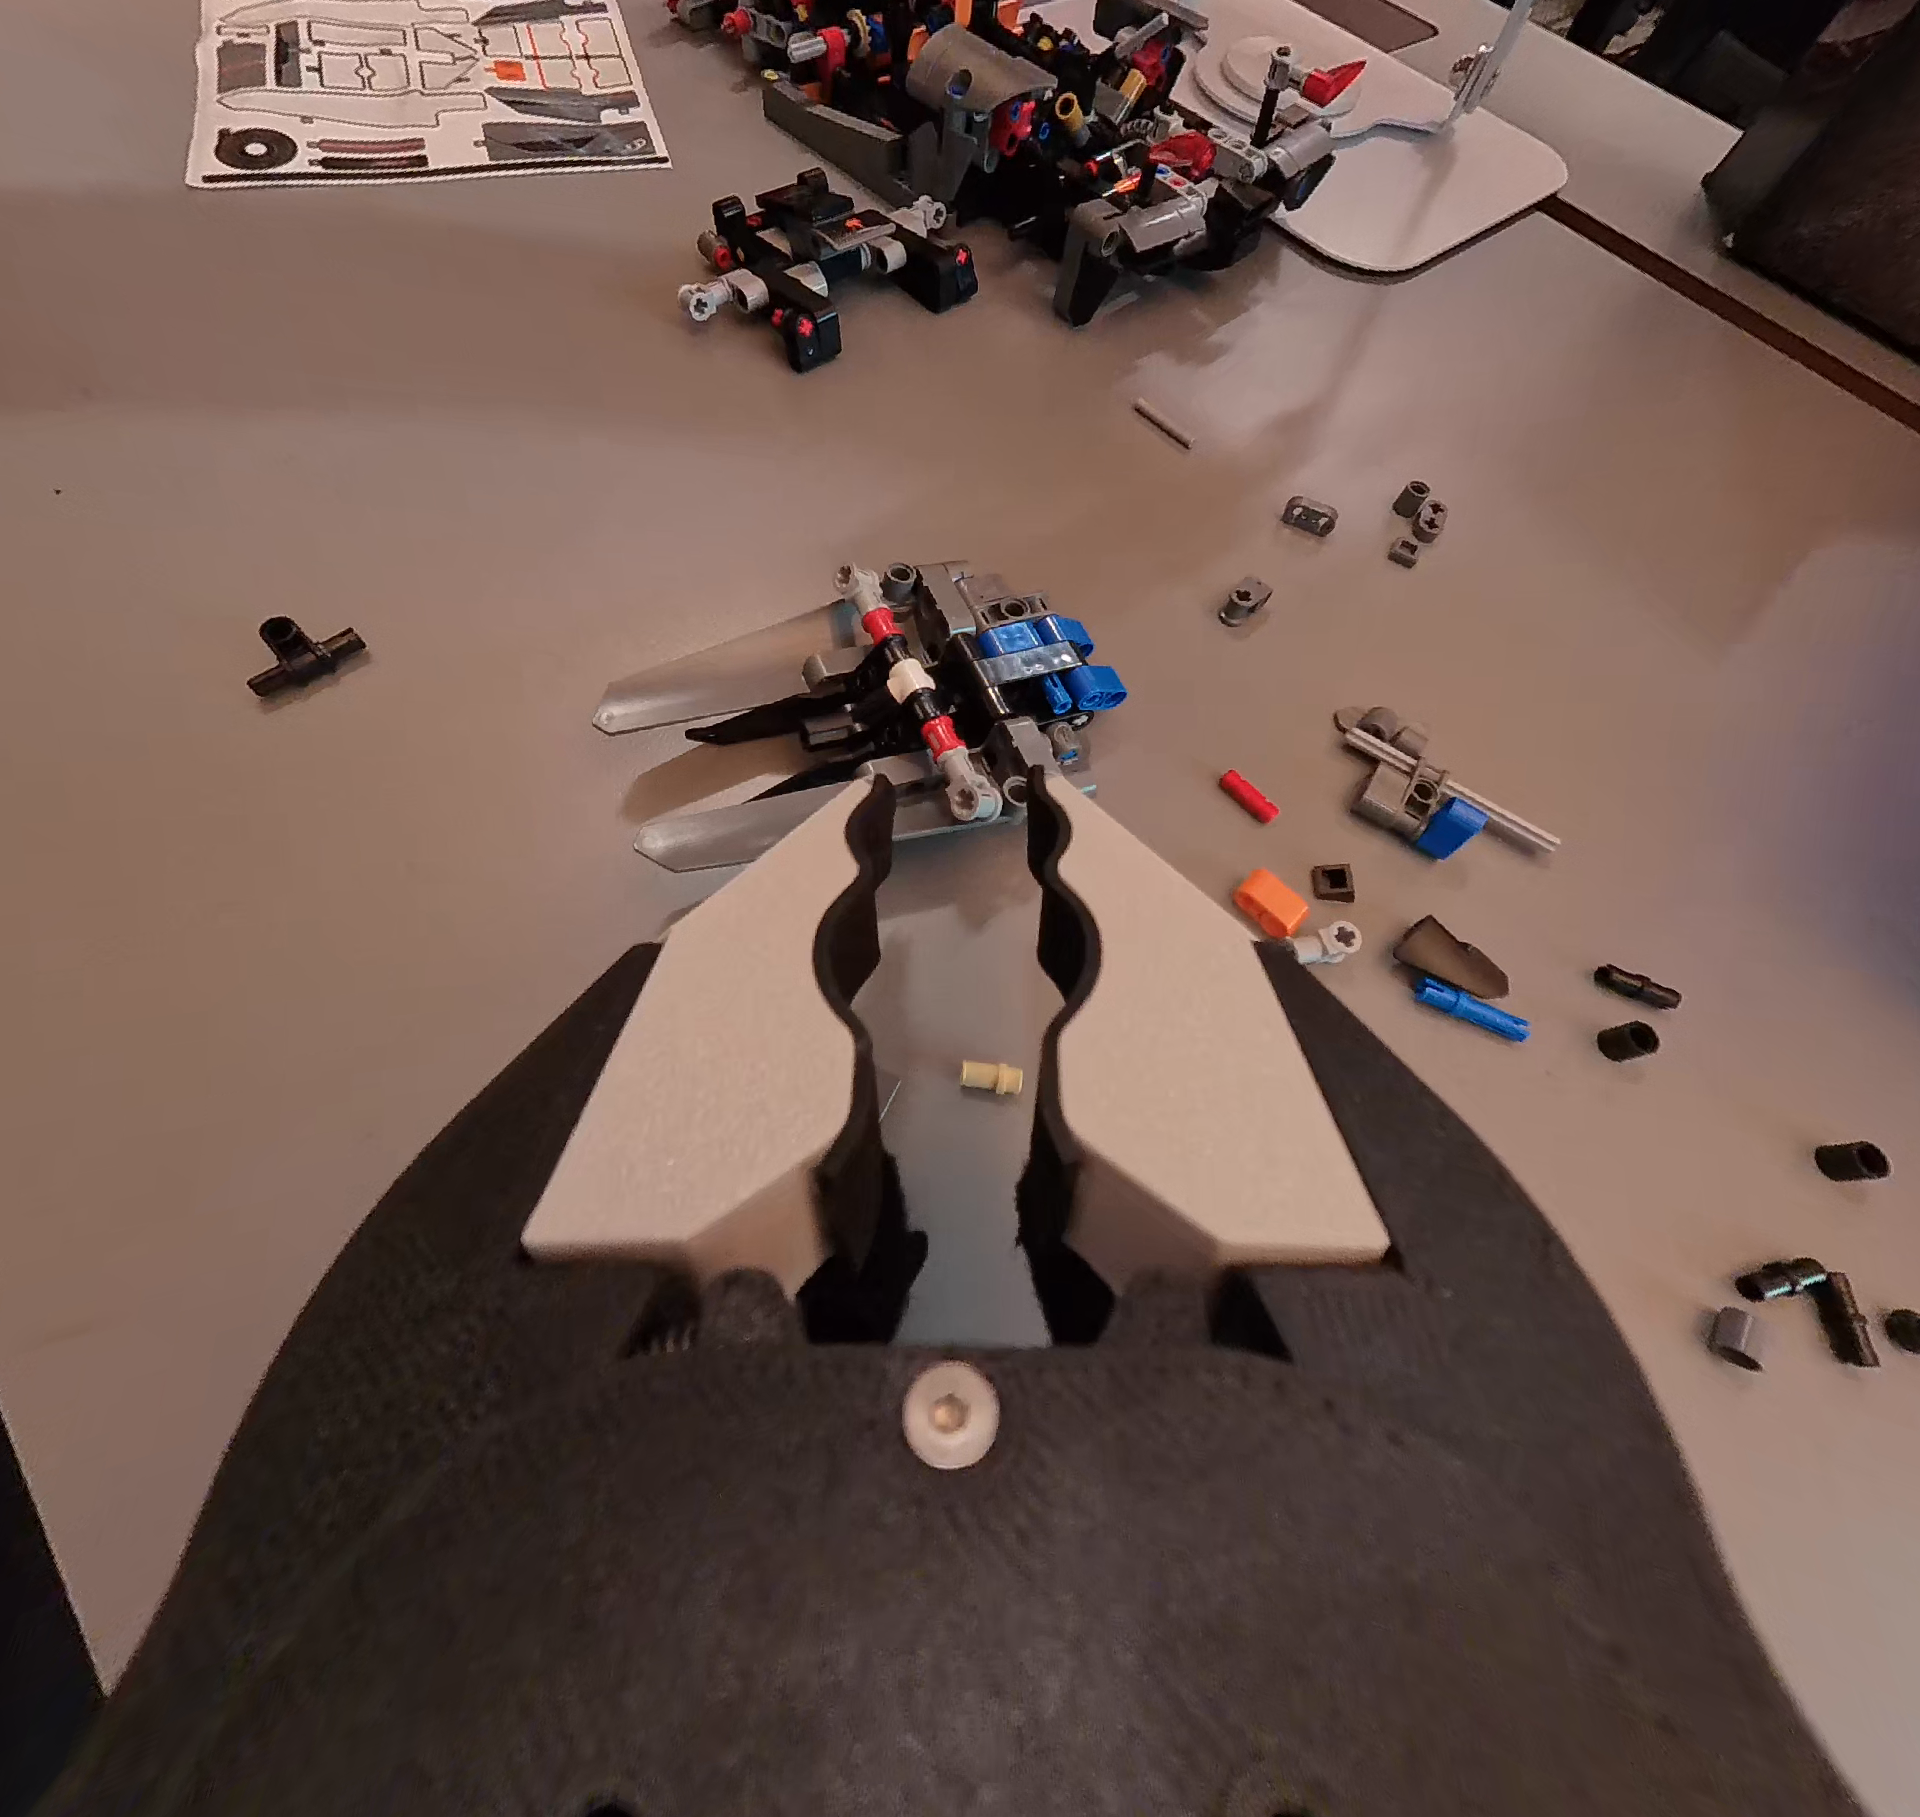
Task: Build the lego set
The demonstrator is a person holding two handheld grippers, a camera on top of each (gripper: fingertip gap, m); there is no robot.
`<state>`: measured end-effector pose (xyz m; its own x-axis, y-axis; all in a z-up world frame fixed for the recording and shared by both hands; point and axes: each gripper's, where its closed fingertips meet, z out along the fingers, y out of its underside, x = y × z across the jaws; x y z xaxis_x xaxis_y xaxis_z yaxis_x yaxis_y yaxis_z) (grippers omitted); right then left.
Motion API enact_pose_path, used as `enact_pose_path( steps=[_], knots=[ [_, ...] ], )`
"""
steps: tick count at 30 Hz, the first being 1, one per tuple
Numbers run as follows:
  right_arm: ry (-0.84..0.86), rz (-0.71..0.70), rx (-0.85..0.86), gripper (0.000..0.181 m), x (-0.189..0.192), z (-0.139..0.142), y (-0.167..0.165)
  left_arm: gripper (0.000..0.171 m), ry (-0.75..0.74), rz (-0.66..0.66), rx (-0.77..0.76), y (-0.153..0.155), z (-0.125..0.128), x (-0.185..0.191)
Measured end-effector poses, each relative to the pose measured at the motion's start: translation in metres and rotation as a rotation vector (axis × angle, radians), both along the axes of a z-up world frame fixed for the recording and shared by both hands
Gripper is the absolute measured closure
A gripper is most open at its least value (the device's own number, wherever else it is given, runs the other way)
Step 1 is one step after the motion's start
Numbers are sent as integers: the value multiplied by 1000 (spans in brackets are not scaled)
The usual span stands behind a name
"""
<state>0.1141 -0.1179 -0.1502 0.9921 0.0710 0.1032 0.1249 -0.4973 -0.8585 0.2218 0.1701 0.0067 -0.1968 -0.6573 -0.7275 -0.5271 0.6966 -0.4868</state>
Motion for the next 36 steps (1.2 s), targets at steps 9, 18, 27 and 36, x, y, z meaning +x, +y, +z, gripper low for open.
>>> enact_pose_path(
  steps=[9, 18, 27, 36],
  knots=[
    [2, 11, 3, 157, -2, 1, 0, 171, -40, 14, 9, -4, 5, 2],
    [3, 19, 12, 157, -3, 2, -1, 171, -383, -27, -441, -18, 48, -9],
    [-6, 18, 6, 157, -3, 1, -1, 171, -760, 10, -842, 23, 89, -56],
    [-9, 23, 1, 158, -4, 0, 0, 171, -974, 114, -1076, 79, 81, -114]
  ],
)
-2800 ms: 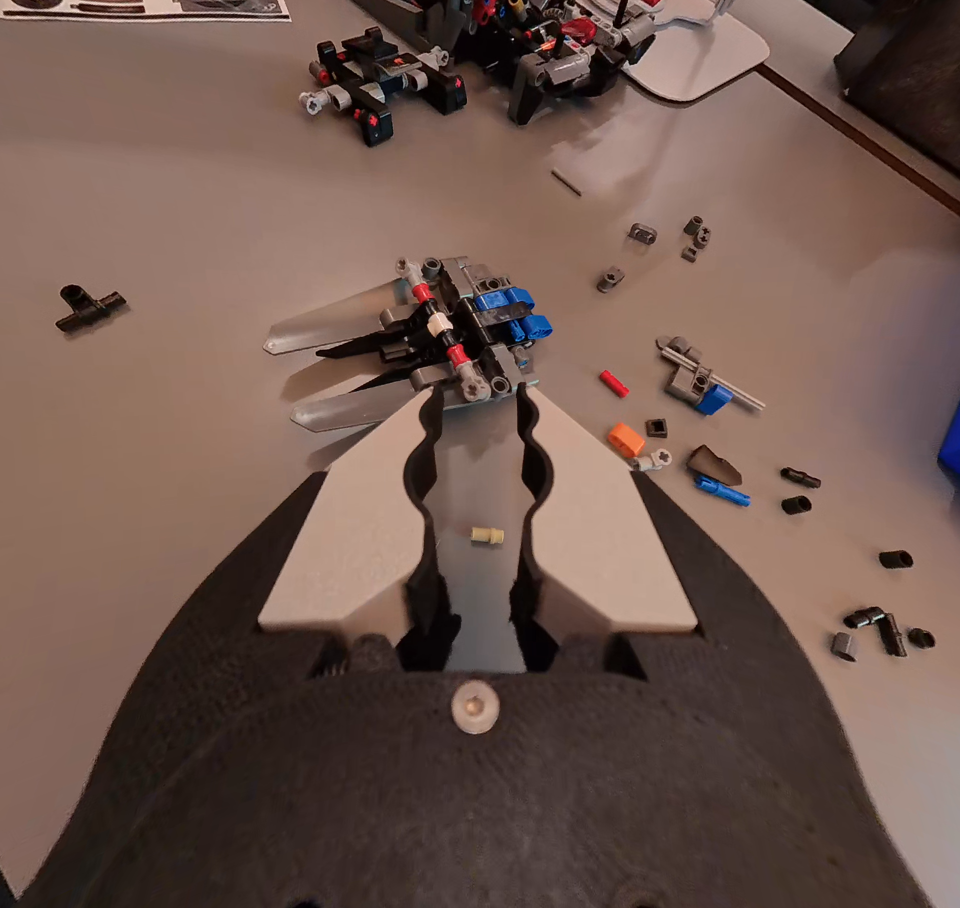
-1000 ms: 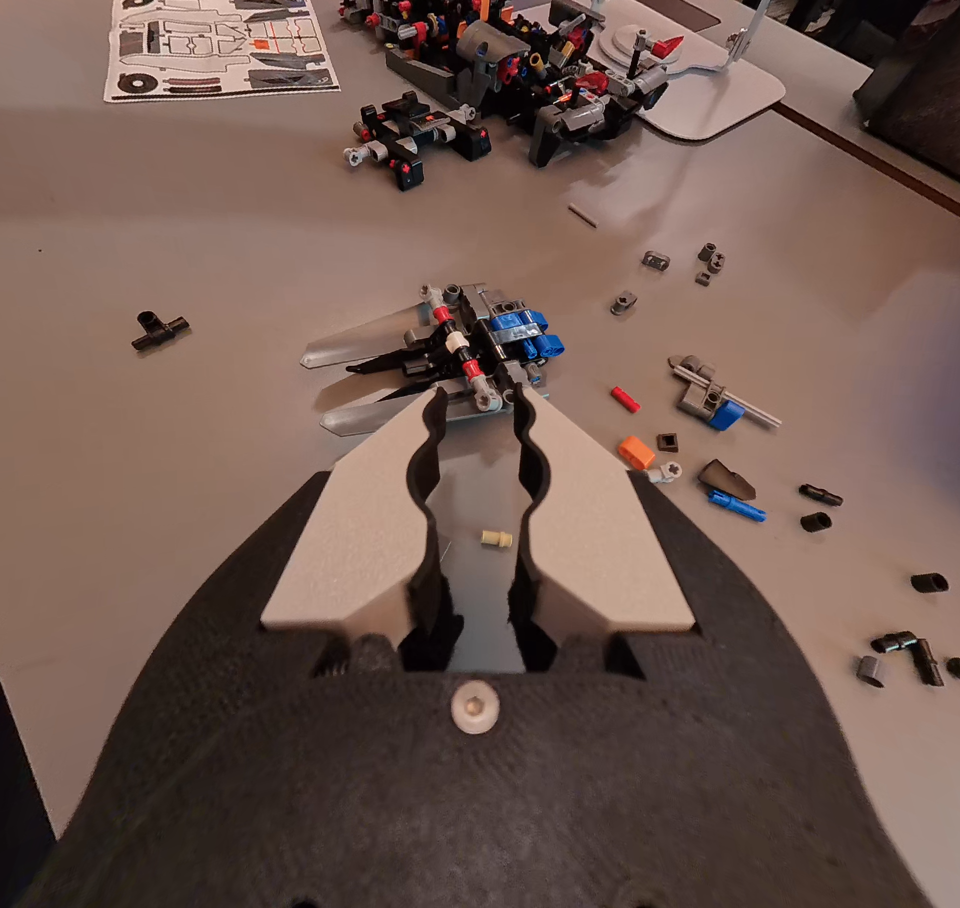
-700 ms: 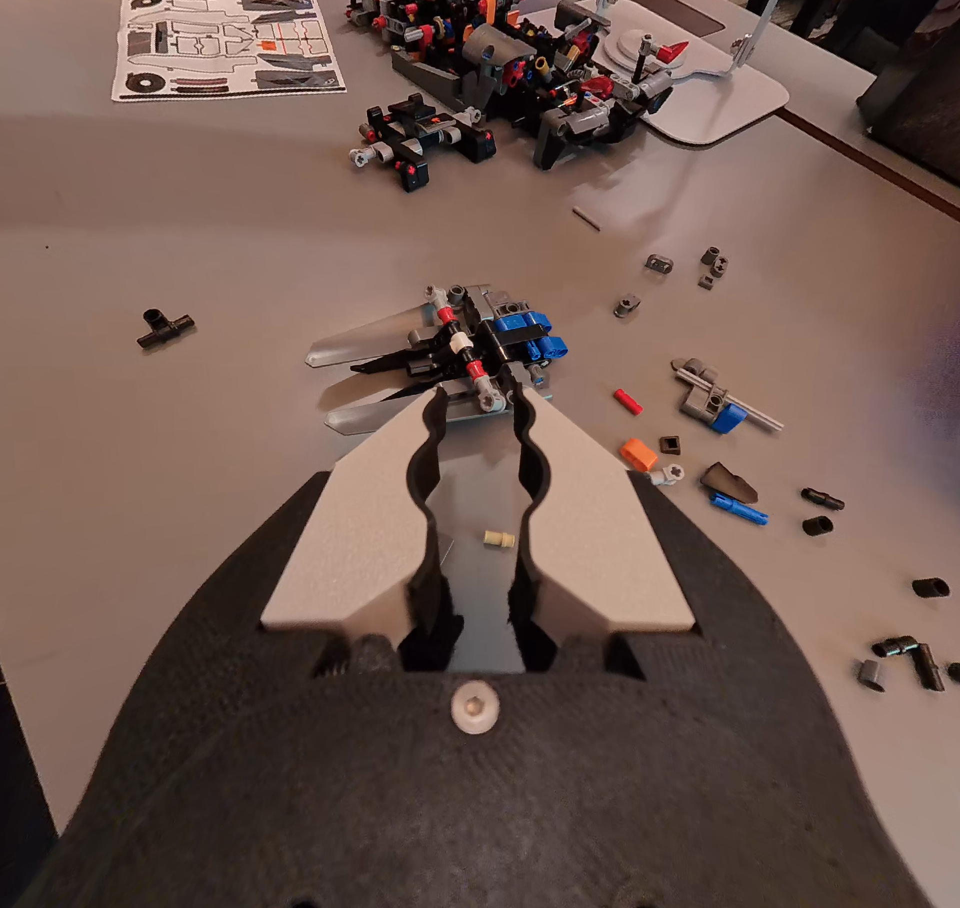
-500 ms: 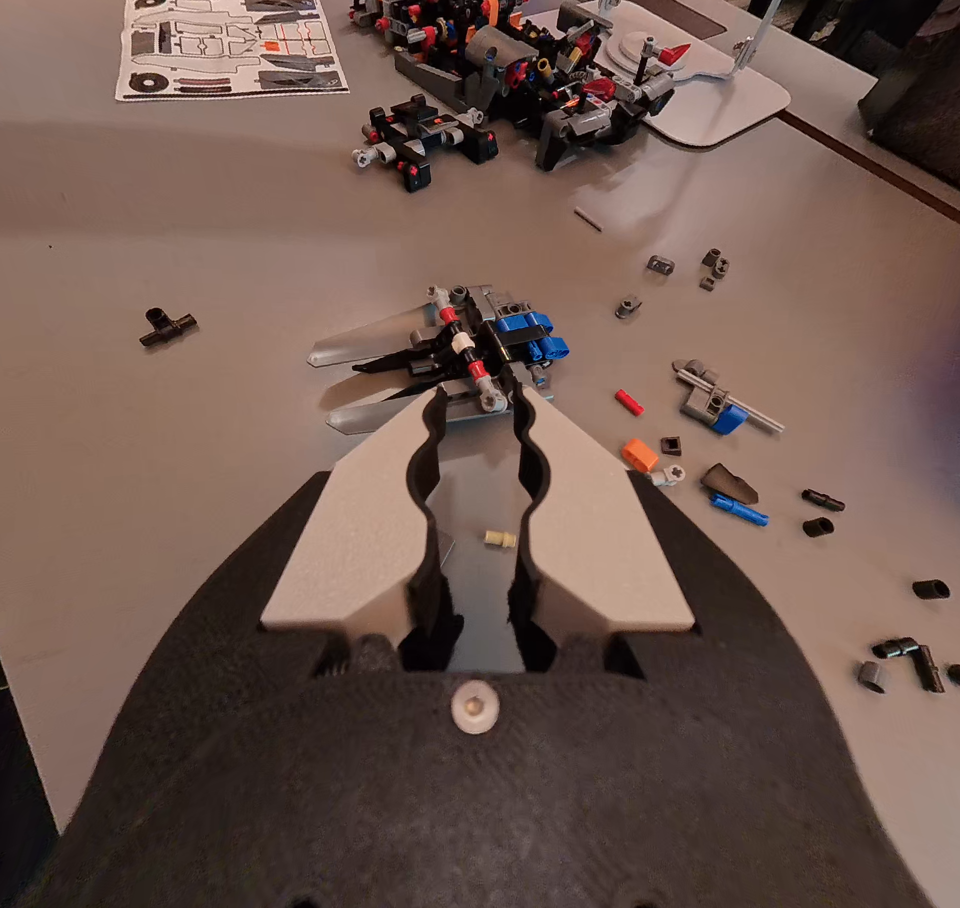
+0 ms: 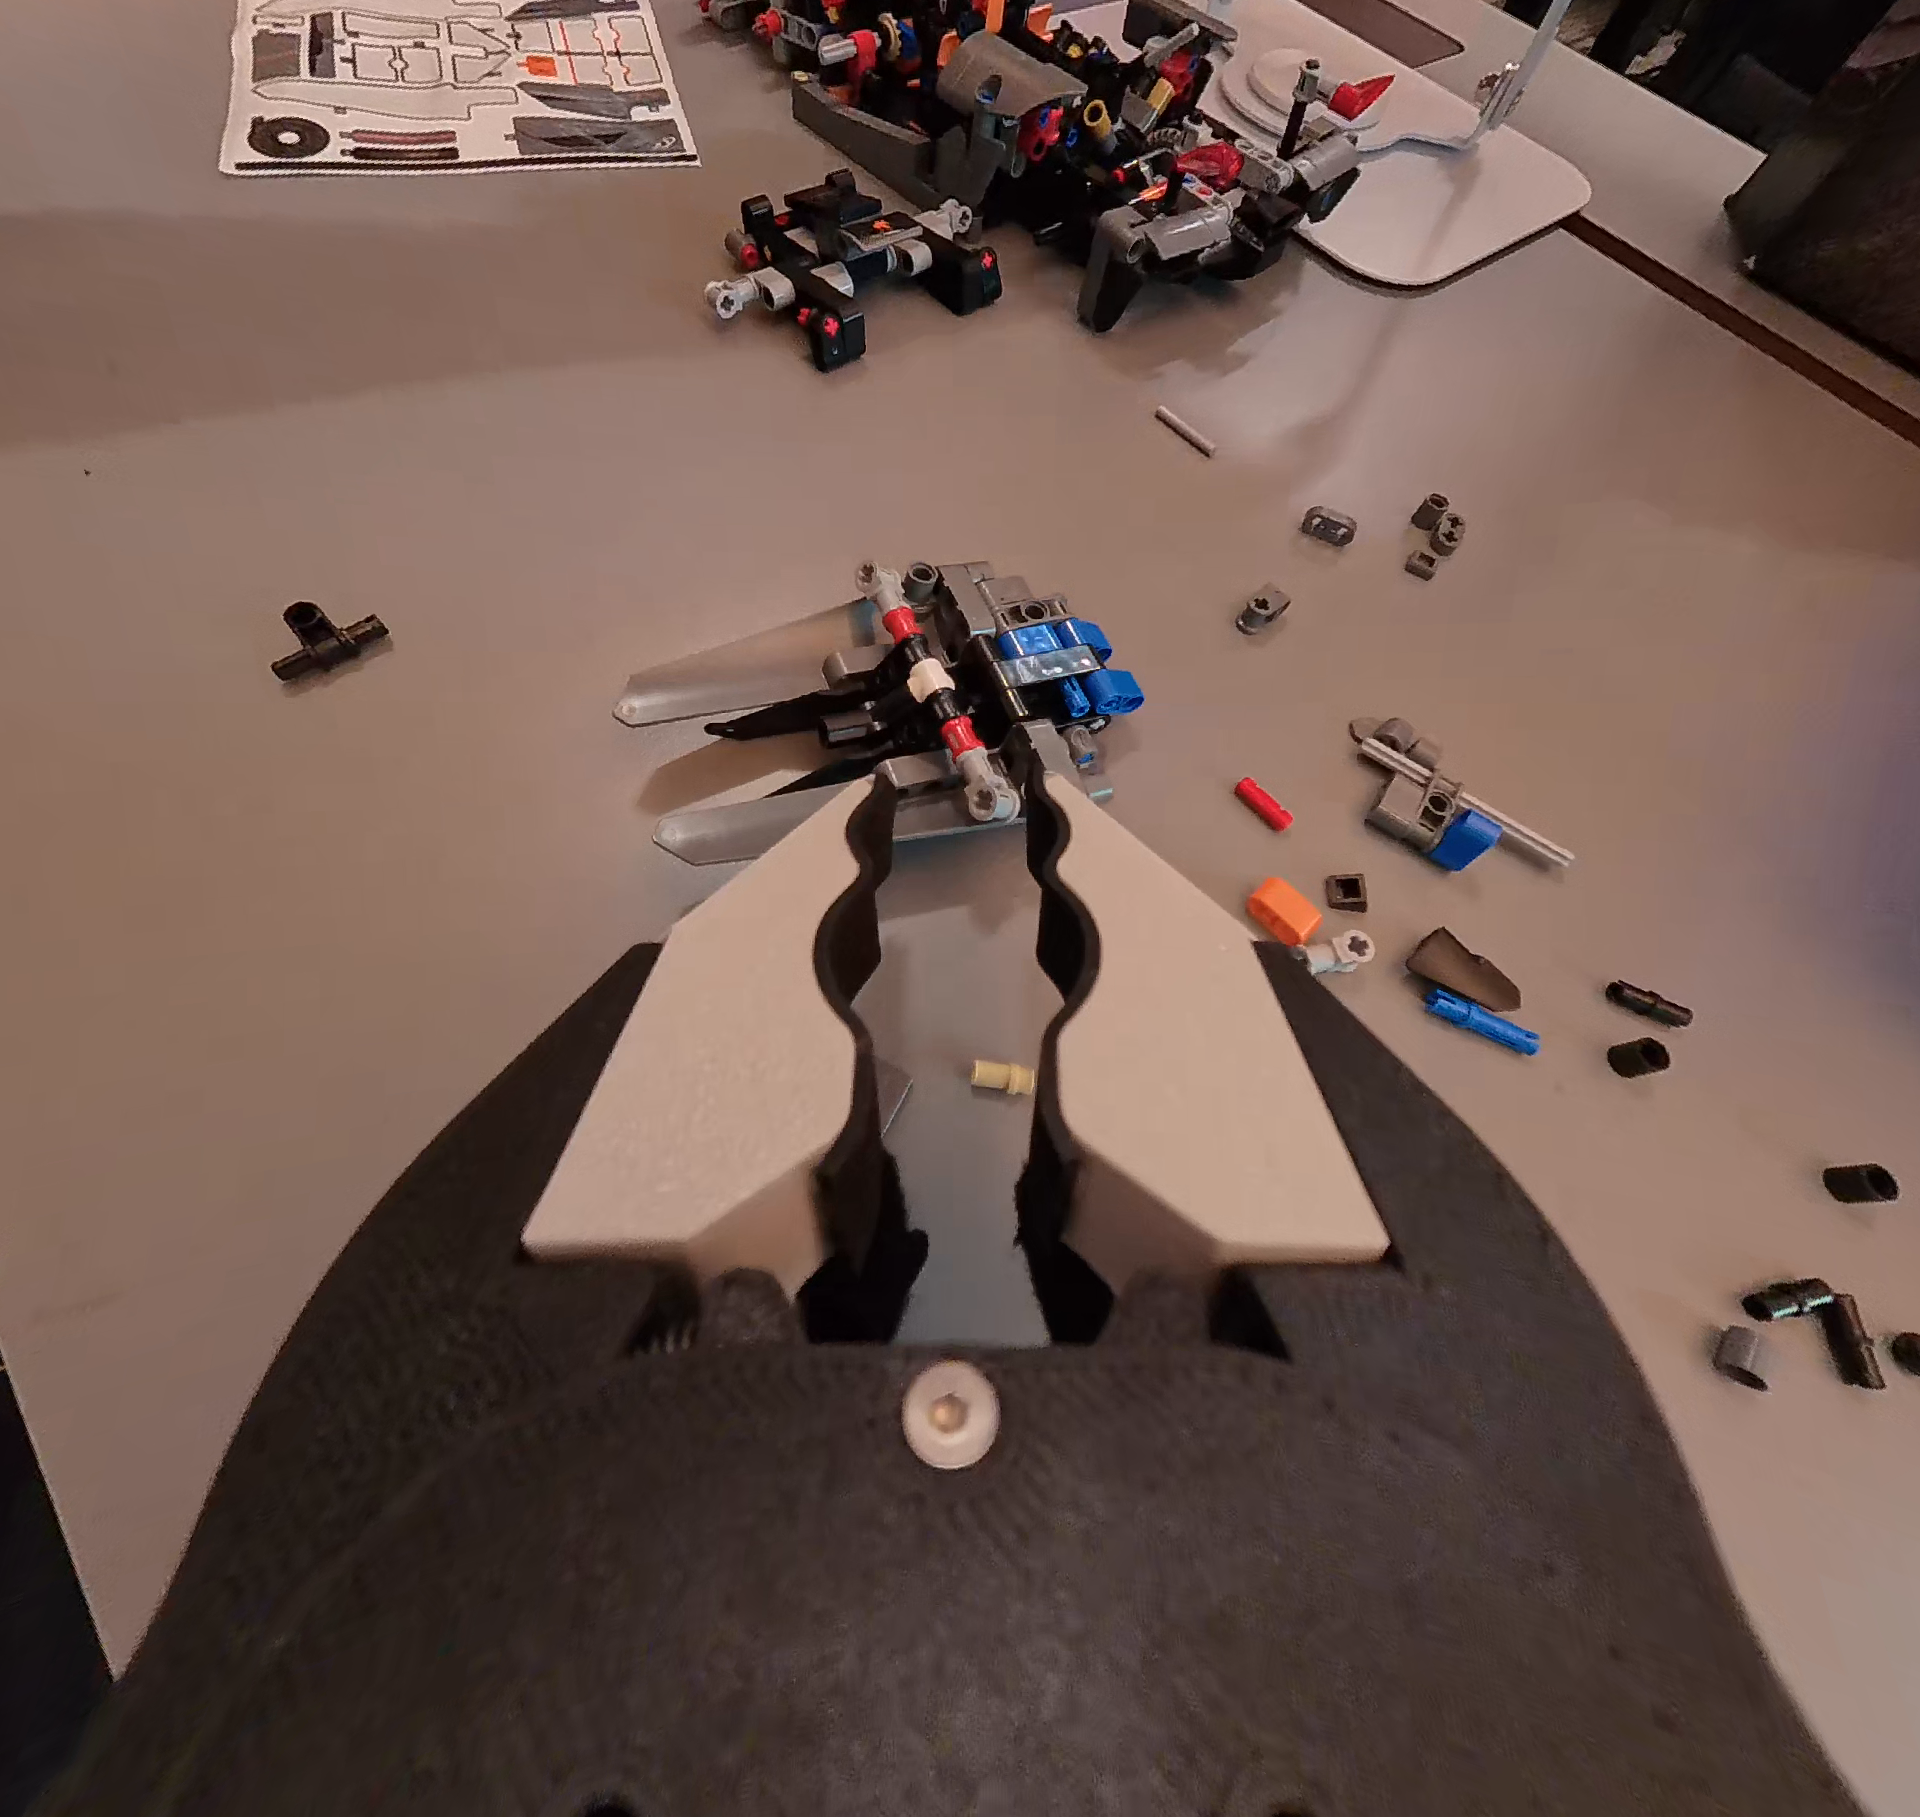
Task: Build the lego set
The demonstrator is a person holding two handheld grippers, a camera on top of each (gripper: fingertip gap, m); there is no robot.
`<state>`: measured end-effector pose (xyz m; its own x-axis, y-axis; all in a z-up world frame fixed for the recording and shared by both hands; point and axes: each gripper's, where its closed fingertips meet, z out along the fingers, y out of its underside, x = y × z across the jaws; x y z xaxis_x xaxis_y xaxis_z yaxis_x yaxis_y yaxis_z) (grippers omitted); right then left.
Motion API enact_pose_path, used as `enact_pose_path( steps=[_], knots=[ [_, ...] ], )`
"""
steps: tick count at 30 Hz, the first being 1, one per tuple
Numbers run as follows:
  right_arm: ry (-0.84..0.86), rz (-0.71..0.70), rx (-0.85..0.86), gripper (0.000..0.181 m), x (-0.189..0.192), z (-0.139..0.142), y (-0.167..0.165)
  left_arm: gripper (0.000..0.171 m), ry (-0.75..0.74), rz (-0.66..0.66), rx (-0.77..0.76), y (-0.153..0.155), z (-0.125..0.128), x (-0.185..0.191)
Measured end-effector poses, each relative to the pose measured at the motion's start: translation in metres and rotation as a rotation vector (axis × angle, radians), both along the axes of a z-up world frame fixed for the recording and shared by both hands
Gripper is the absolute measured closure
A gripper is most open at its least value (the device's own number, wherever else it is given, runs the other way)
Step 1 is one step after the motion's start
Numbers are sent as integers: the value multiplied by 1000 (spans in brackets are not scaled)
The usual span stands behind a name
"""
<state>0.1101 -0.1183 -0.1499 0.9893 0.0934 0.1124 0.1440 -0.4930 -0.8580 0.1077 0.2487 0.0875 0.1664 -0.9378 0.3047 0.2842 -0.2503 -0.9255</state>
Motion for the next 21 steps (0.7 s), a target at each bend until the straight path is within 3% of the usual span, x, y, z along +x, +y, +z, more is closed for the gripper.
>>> enact_pose_path(
  steps=[9, 14, 16, 21],
  knots=[
    [3, 2, 1, 158, 0, 0, 0, 171, 39, 29, -170, 11, -48, -23],
    [0, 2, -2, 158, 0, 0, 0, 170, 36, -103, -302, -24, -70, -33],
    [1, 1, -2, 158, 0, 0, 0, 167, 111, -166, -251, -51, -78, -27],
    [-12, -6, -3, 157, 1, -1, 1, 152, 298, -200, 52, -99, -76, -8]
  ],
)
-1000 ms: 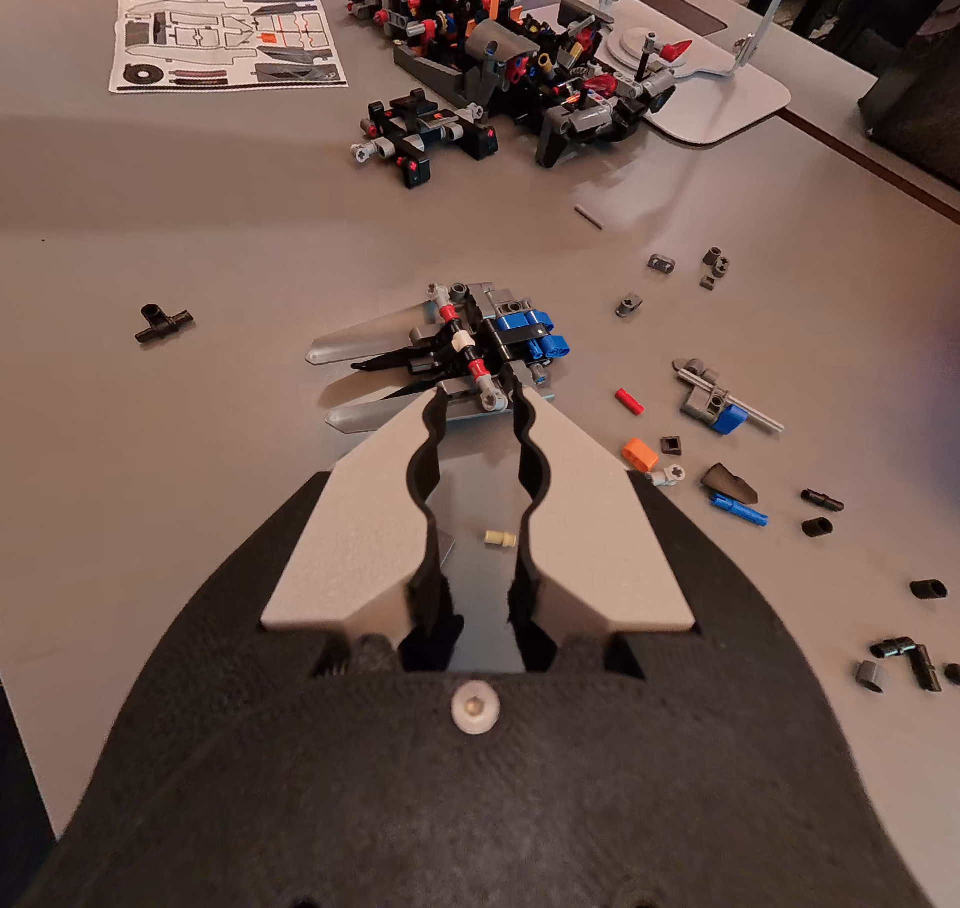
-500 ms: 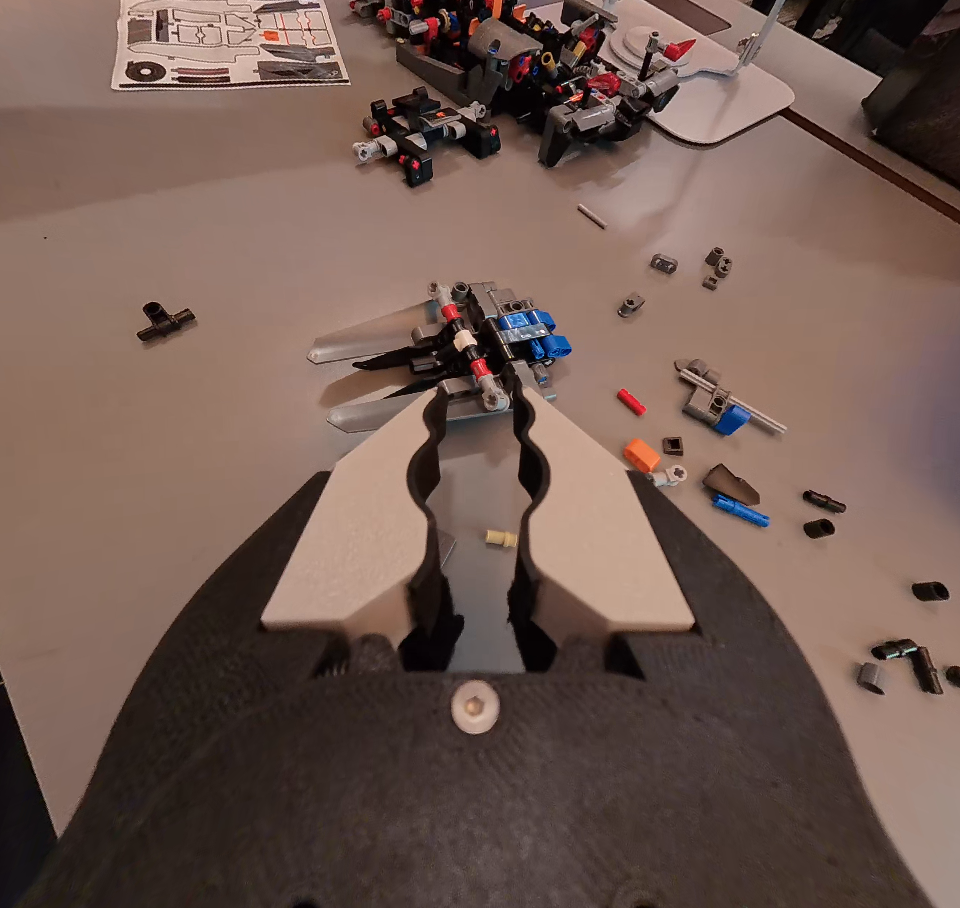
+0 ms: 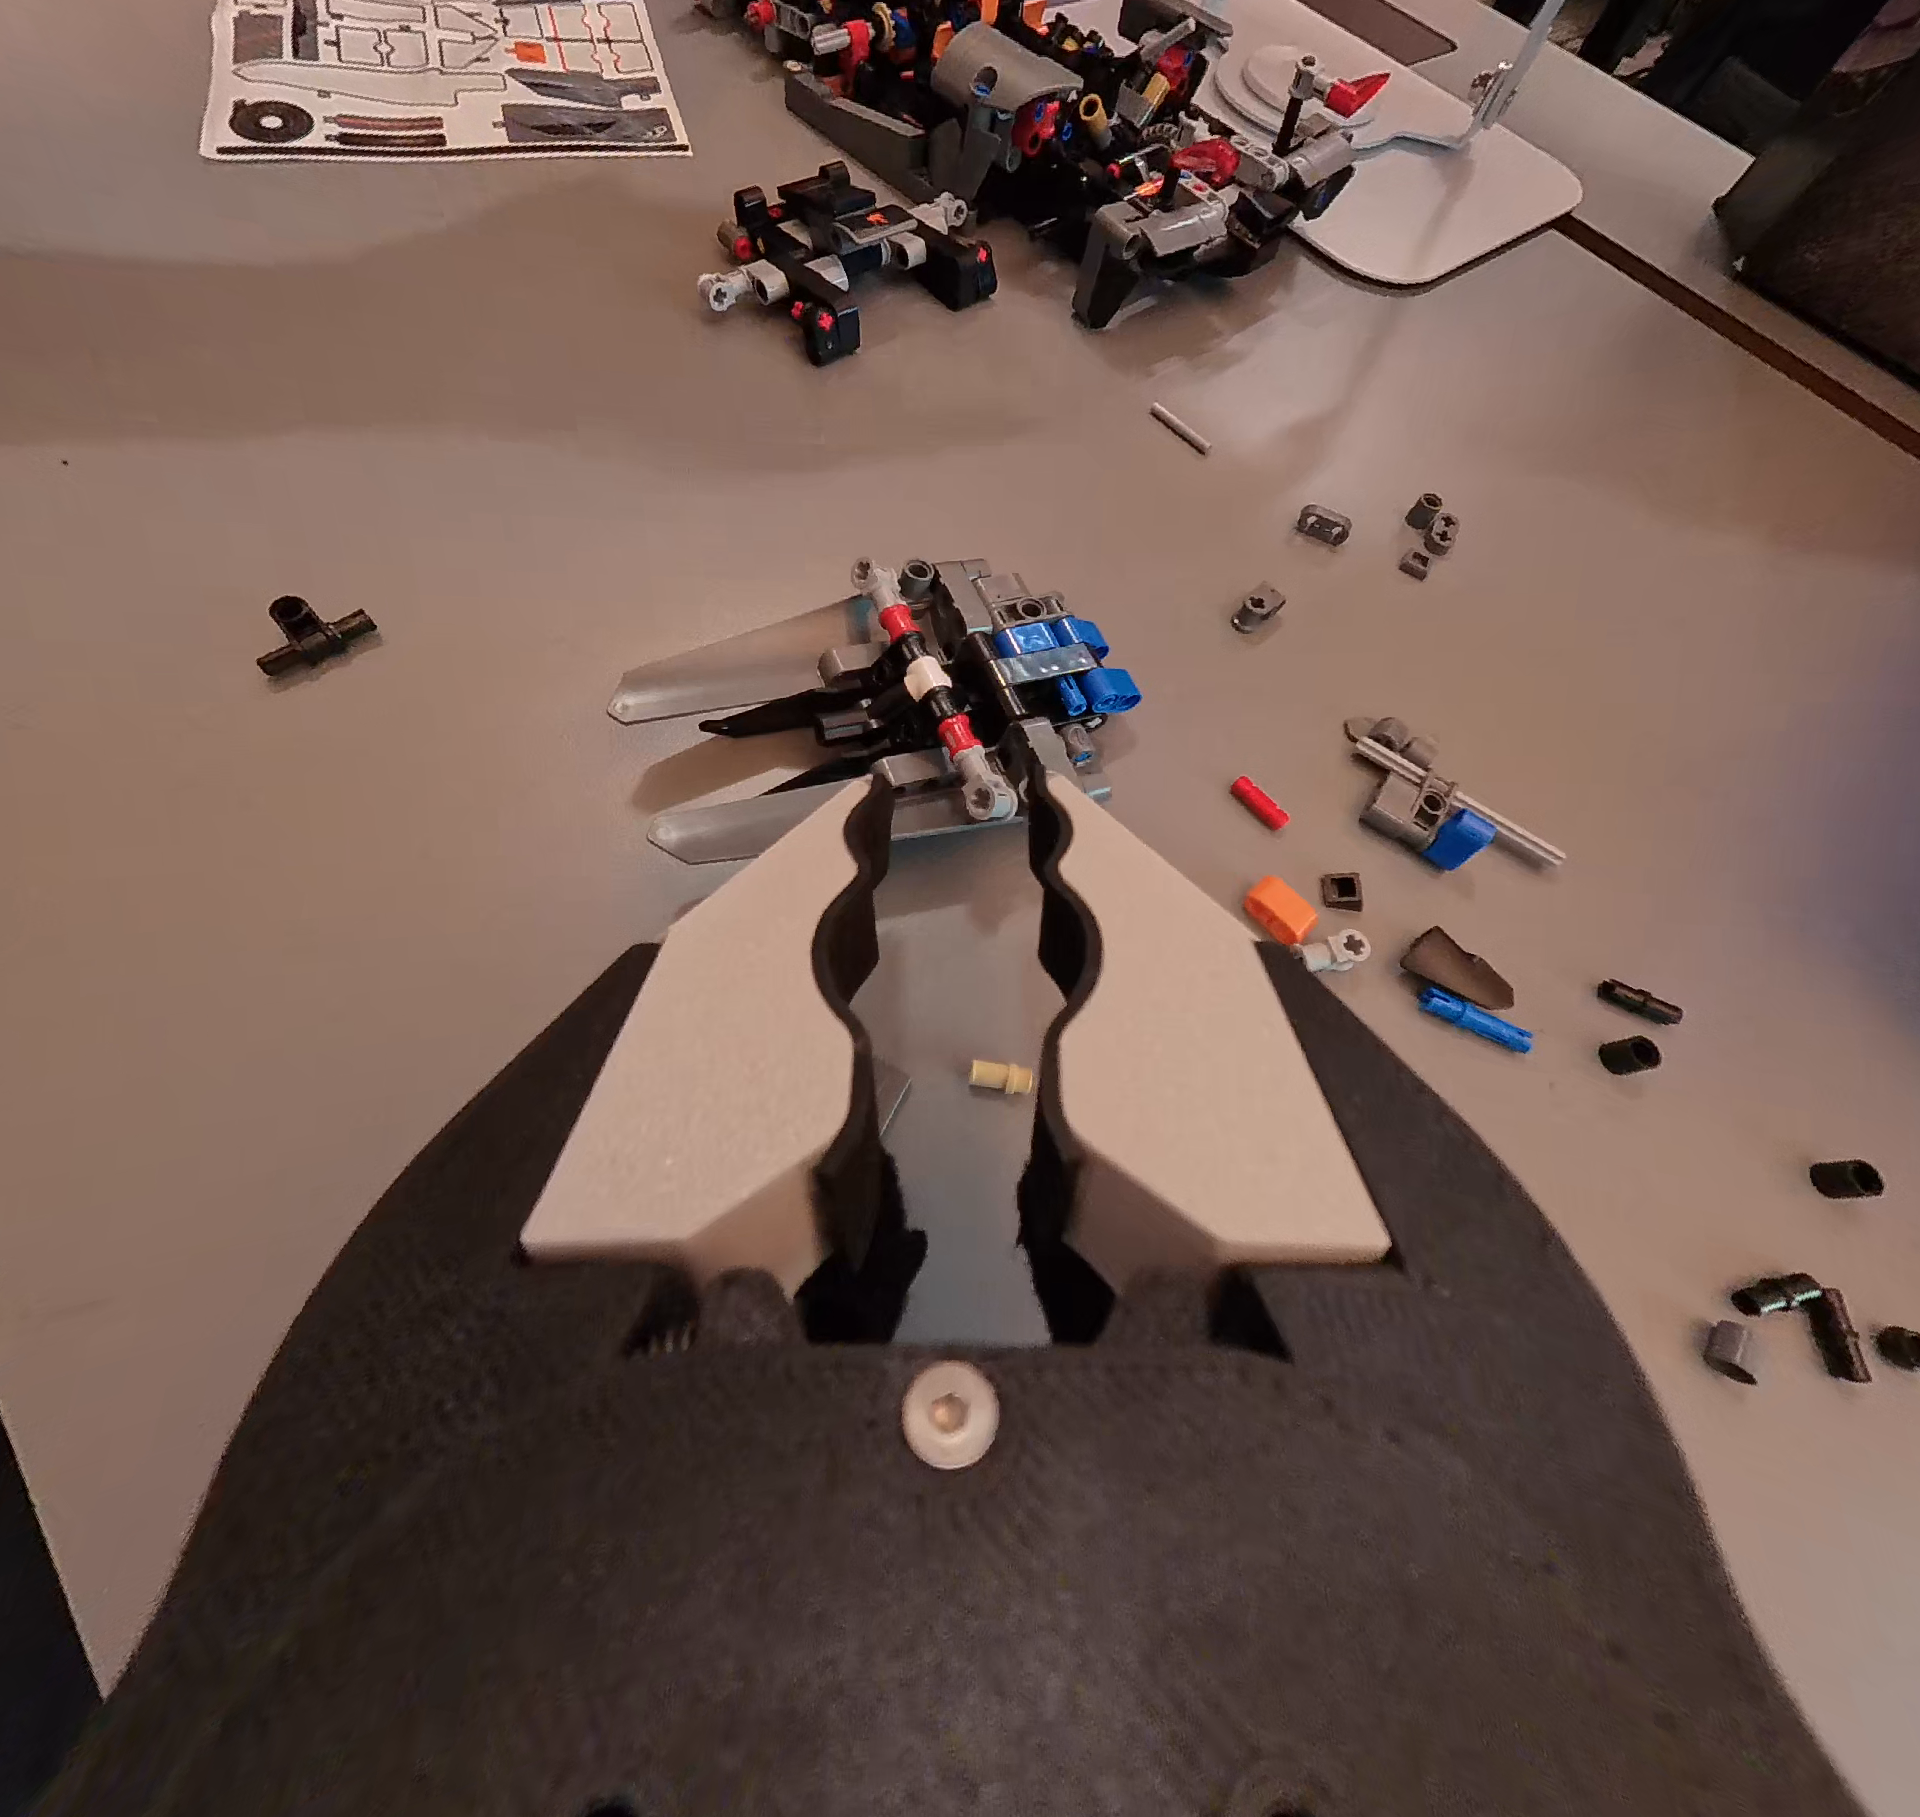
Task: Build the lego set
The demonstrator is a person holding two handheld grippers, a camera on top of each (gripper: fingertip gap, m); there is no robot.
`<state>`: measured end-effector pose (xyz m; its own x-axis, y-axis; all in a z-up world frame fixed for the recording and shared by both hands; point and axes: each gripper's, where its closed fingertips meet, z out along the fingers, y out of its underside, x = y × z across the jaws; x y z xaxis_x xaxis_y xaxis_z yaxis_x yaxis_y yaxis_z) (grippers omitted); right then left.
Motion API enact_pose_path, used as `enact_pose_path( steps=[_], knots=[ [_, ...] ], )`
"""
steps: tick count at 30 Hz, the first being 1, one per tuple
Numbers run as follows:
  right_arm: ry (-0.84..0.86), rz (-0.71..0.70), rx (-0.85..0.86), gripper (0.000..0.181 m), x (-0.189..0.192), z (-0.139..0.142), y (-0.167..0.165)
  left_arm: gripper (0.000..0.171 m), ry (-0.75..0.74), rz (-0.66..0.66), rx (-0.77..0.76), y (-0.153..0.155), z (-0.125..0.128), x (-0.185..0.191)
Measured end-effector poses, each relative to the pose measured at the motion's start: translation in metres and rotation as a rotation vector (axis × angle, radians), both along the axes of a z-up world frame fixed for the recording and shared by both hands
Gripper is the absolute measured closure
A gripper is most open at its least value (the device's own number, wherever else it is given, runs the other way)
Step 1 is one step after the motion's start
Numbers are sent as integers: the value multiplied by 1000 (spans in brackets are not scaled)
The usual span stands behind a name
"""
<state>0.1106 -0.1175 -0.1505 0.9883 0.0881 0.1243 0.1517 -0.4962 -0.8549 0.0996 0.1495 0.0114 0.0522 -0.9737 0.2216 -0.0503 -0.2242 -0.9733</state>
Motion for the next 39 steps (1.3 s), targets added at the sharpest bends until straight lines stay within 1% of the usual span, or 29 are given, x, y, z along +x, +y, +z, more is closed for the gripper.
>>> enact_pose_path(
  steps=[2, 3, 5, 7, 9, 11, 15, 17, 18, 20, 21, 24, 33, 39],
  knots=[
    [3, -4, 4, 156, 1, 1, 0, 147, 25, -21, 118, -15, 5, 6],
    [1, -8, 5, 155, 1, 1, 0, 141, 35, -29, 171, -21, 6, 8],
    [-2, -12, 8, 154, 2, 1, 0, 137, 78, -51, 263, -33, -3, 12],
    [-4, -19, 10, 152, 3, 1, 0, 128, 148, -66, 348, -41, -23, 14],
    [-5, -27, 15, 149, 4, 2, 0, 124, 216, -83, 420, -47, -48, 13],
    [-10, -41, 22, 146, 7, 3, 0, 123, 253, -81, 480, -49, -70, 9],
    [-6, -79, 37, 137, 14, 5, 0, 124, 306, -107, 543, -57, -117, 5],
    [-5, -100, 47, 133, 17, 7, -1, 125, 343, -120, 561, -56, -132, 5],
    [-8, -113, 49, 131, 20, 7, -1, 123, 336, -121, 549, -56, -130, 6],
    [-5, -129, 48, 126, 23, 7, -1, 125, 273, -115, 538, -55, -116, 9],
    [-6, -135, 48, 125, 24, 7, -1, 125, 270, -111, 527, -54, -115, 9],
    [-17, -140, 33, 123, 24, 5, 0, 123, 278, -123, 489, -56, -119, 10],
    [-37, -157, 7, 121, 27, 0, 1, 125, 246, -132, 452, -62, -112, 8],
    [-46, -165, -6, 120, 29, -2, 2, 125, 244, -134, 454, -63, -110, 9]
  ],
)
